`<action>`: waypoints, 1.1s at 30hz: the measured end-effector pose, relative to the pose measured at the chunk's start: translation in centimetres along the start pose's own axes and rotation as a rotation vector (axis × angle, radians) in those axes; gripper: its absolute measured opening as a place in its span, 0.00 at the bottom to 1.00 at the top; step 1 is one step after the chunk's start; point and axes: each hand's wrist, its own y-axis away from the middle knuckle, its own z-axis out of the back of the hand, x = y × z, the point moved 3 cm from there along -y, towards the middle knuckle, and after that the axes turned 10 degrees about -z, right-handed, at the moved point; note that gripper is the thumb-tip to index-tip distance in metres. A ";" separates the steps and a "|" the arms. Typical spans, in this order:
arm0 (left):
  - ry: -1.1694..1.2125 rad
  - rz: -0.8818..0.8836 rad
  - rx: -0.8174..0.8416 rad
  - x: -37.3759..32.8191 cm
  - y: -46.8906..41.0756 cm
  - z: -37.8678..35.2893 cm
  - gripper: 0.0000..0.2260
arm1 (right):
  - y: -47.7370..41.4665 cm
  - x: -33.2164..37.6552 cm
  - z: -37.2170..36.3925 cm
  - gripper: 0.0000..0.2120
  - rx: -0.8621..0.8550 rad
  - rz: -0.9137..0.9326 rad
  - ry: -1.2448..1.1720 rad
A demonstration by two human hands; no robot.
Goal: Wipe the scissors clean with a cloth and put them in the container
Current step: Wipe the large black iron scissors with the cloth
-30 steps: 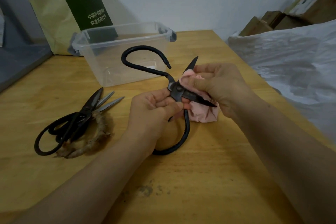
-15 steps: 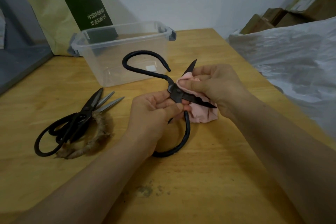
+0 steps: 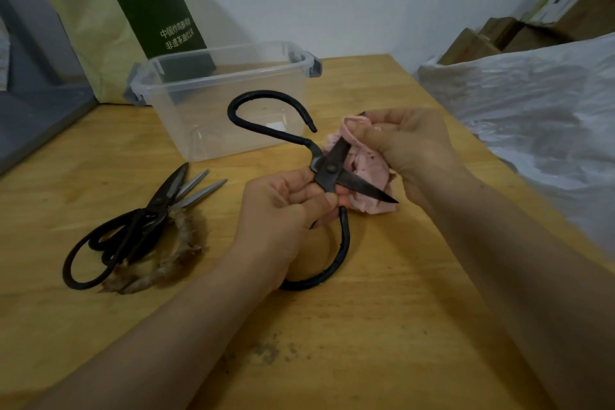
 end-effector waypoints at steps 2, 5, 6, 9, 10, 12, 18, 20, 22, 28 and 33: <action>0.004 0.002 -0.005 0.0 0.1 -0.1 0.13 | 0.0 0.1 0.3 0.12 0.021 -0.009 0.042; -0.014 -0.004 -0.014 0.0 0.1 0.1 0.11 | 1.3 -0.6 -0.2 0.13 0.199 -0.091 0.161; -0.020 -0.010 -0.015 -0.1 0.1 0.2 0.11 | 1.4 -0.8 -0.4 0.12 0.218 -0.086 0.153; -0.016 -0.020 -0.007 -0.1 0.1 0.0 0.12 | 0.6 -0.5 -0.3 0.11 0.081 -0.017 0.069; -0.016 -0.022 -0.008 -0.1 0.2 0.0 0.13 | 0.2 -0.3 -0.1 0.12 0.021 0.009 0.061; -0.006 -0.019 -0.011 -0.1 0.2 -0.1 0.13 | -0.1 -0.1 0.1 0.13 -0.006 0.025 0.064; 0.003 -0.033 -0.010 -0.2 0.2 0.0 0.12 | 1.1 -0.8 -0.3 0.09 0.177 -0.042 0.138; -0.001 -0.036 -0.017 -0.2 0.3 0.0 0.13 | 0.4 -0.4 -0.3 0.12 0.075 0.002 0.078; -0.002 -0.042 -0.020 -0.3 0.3 0.0 0.14 | -0.1 0.0 -0.1 0.13 -0.002 0.052 0.062; -0.001 -0.043 -0.014 -0.2 0.3 0.1 0.13 | 1.3 -0.8 -0.5 0.11 0.178 -0.014 0.142; -0.009 -0.047 -0.011 -0.3 0.4 -0.2 0.15 | -0.6 0.2 -0.1 0.14 -0.084 0.042 0.125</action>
